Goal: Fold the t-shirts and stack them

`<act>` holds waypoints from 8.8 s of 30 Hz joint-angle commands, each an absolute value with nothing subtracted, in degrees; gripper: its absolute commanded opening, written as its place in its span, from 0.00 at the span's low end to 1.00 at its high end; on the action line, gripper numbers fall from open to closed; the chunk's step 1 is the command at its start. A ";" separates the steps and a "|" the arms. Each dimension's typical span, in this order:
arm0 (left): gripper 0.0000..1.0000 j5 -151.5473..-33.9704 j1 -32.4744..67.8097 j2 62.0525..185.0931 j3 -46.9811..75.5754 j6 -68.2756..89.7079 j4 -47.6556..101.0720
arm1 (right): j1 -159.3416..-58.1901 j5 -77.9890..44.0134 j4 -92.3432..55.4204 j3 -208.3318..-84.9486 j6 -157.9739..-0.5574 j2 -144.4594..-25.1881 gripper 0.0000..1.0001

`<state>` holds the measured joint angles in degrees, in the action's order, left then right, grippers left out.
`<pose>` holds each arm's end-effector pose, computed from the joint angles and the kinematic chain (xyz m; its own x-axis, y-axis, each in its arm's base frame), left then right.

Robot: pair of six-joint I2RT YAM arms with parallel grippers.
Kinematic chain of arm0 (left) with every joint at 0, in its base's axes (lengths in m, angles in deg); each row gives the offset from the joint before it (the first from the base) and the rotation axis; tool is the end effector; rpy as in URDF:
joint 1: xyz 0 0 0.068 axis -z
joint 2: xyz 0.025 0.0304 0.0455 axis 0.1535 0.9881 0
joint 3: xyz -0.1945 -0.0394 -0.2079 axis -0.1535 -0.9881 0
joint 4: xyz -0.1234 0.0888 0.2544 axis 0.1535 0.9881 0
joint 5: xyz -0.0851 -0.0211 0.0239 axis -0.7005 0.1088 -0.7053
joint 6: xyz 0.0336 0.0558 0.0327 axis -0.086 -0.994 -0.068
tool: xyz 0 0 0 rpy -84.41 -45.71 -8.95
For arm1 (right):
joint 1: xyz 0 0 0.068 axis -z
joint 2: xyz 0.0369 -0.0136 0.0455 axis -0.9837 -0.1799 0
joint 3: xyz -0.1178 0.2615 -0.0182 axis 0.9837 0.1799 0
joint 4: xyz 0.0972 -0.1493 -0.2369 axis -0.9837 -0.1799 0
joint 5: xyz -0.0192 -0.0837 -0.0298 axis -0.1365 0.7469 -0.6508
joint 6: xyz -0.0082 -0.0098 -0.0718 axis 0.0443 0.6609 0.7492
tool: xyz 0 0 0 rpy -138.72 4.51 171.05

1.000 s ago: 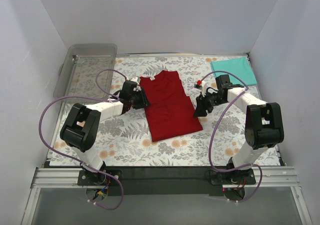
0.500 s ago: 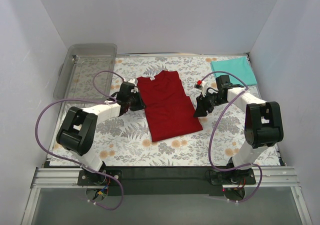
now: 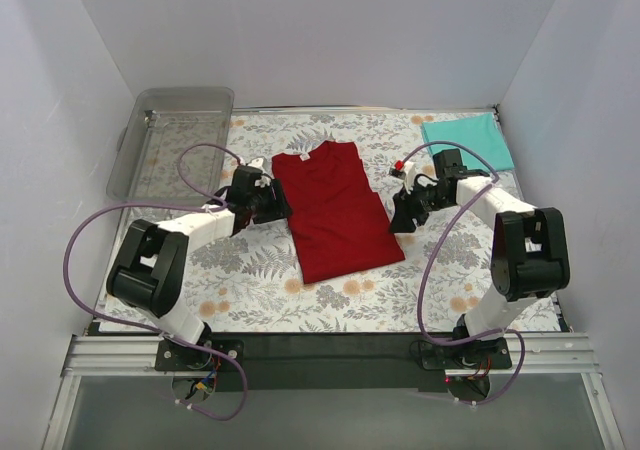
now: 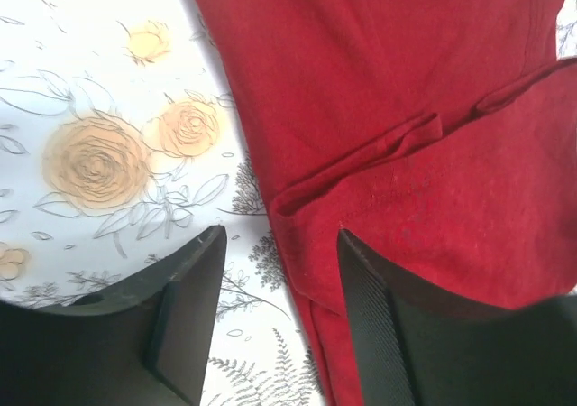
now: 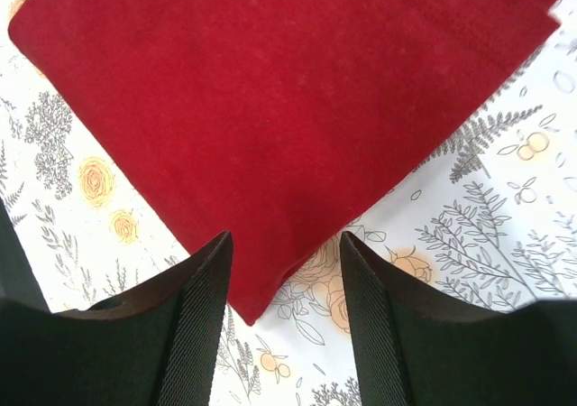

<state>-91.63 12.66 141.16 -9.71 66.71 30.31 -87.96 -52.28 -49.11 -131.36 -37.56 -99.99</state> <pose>0.3410 -0.1424 0.1389 -0.6665 -0.7233 -0.1805 -0.4529 0.5852 -0.6726 0.3502 0.0928 0.1651 -0.5374 -0.5019 -0.6777 -0.8232 0.4865 0.2925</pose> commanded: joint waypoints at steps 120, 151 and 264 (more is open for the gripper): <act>0.00 -134.86 8.58 134.91 -12.52 5.37 24.51 | -92.91 -63.84 -76.49 -168.38 -3.98 -122.48 0.01; 0.00 -121.24 5.06 157.67 1.98 13.37 -6.43 | -92.21 -54.79 -29.30 -173.13 -55.48 -131.27 0.01; 0.68 -103.57 -0.31 174.13 33.55 61.02 8.17 | -90.98 -47.73 -15.59 -192.21 -88.62 -144.02 0.03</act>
